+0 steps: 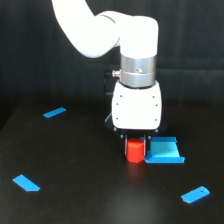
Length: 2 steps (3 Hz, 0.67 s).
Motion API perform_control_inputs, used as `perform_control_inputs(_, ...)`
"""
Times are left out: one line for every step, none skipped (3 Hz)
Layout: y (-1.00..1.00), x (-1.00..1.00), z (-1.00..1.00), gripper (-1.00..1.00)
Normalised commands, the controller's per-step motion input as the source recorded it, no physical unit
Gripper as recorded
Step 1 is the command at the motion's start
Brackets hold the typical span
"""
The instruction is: Pick up the red object from the table
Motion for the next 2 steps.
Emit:
perform_control_inputs(0.13, -0.62, 0.95, -1.0)
perform_control_inputs(-0.04, -0.65, 1.0, -1.0)
